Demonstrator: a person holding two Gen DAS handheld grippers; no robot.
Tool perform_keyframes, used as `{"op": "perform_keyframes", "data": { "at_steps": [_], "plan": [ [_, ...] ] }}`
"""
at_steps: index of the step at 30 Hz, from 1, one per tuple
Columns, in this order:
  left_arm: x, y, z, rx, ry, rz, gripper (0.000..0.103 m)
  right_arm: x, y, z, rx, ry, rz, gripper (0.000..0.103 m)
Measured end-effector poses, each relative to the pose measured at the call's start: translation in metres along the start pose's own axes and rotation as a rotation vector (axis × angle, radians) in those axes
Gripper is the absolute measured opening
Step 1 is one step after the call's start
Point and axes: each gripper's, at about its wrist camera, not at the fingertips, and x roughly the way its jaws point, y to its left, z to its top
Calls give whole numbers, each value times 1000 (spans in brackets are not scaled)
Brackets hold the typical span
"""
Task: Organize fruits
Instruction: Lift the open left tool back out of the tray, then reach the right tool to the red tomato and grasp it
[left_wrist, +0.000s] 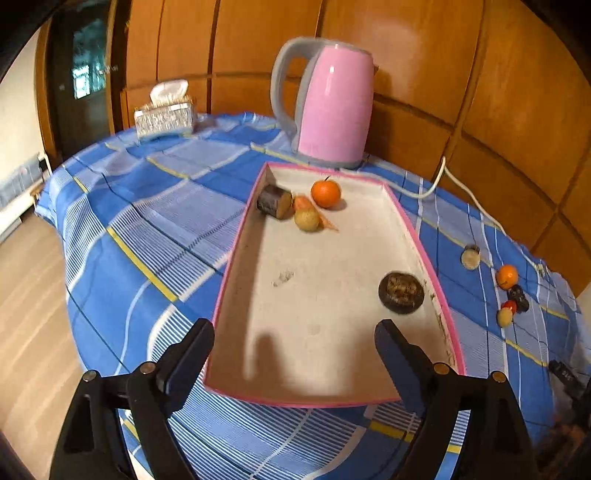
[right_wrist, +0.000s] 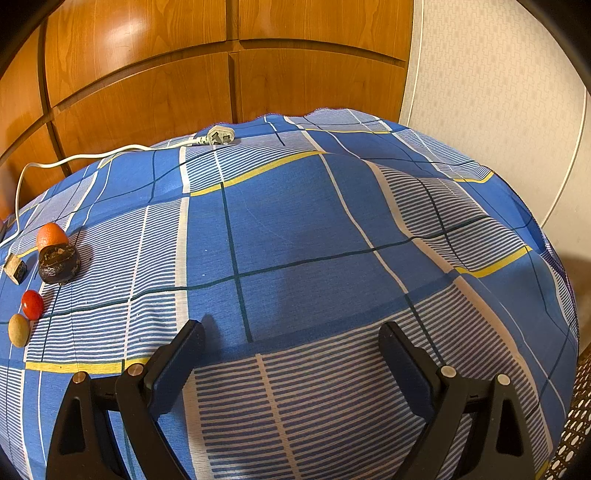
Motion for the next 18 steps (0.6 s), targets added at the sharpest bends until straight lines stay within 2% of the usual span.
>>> {"op": "perform_keyframes", "data": {
  "at_steps": [2, 12, 14, 16, 17, 18],
  "plan": [
    [-6, 3, 1, -4, -31, 32, 98, 0, 0, 0, 0, 0, 0, 97],
    [-1, 27, -3, -76, -8, 83, 98, 0, -2, 3, 4, 30, 4, 97],
    [1, 28, -4, -78, -4, 85, 98, -1, -1, 6, 7, 56, 6, 94],
    [3, 29, -6, -79, 5, 84, 98, -4, 4, 9, -3, 75, 42, 78],
    [4, 29, -7, -78, 12, 85, 98, -6, 8, 11, -15, 79, 77, 72],
    [6, 29, -7, -77, 19, 84, 98, -9, 16, 12, -29, 87, 131, 61]
  ]
}}
